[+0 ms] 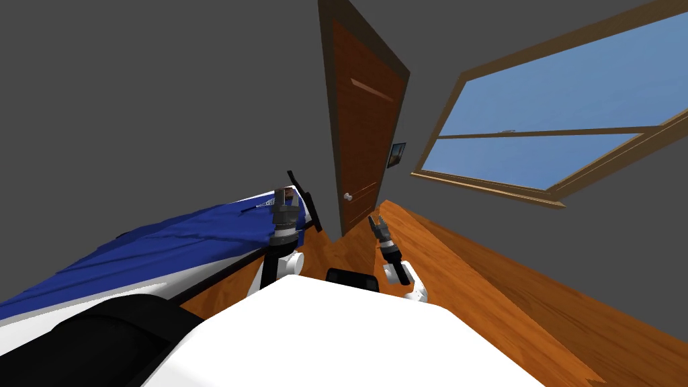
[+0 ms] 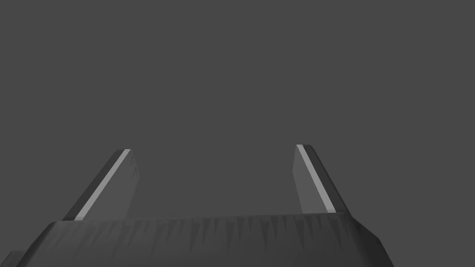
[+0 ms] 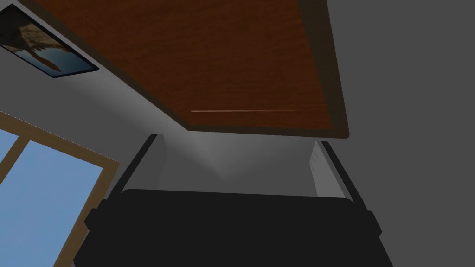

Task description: Pull the door open

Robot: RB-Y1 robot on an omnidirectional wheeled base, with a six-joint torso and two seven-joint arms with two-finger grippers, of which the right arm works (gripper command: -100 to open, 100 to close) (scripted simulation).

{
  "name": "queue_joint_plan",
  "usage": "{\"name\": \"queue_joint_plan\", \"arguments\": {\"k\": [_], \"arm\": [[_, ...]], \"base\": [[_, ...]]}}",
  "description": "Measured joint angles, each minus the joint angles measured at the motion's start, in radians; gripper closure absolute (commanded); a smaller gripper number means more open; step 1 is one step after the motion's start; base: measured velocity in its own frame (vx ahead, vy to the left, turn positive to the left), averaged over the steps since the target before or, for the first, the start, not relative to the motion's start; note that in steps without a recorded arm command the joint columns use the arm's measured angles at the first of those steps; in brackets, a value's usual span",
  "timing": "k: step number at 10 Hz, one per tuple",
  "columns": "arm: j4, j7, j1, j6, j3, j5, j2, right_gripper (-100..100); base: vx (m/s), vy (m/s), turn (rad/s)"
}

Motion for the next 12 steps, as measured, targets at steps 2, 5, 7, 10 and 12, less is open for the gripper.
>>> {"name": "queue_joint_plan", "arguments": {"k": [2, 5, 7, 10, 12], "arm": [[0.062, 0.037, -0.026, -0.013, 0.012, 0.015, 0.001, -100], [0.158, 0.095, -0.071, -0.029, 0.031, 0.040, 0.007, -100], [0.230, 0.136, -0.098, -0.050, 0.041, 0.054, 0.012, -100], [0.309, 0.188, -0.133, -0.064, 0.060, 0.078, 0.017, -100], [0.358, 0.216, -0.162, -0.066, 0.072, 0.092, 0.018, -100]], "base": [[0.104, -0.079, -0.013], [0.108, -0.076, -0.013], [0.110, -0.067, -0.011], [0.101, -0.062, -0.010], [0.084, -0.044, -0.002]]}}
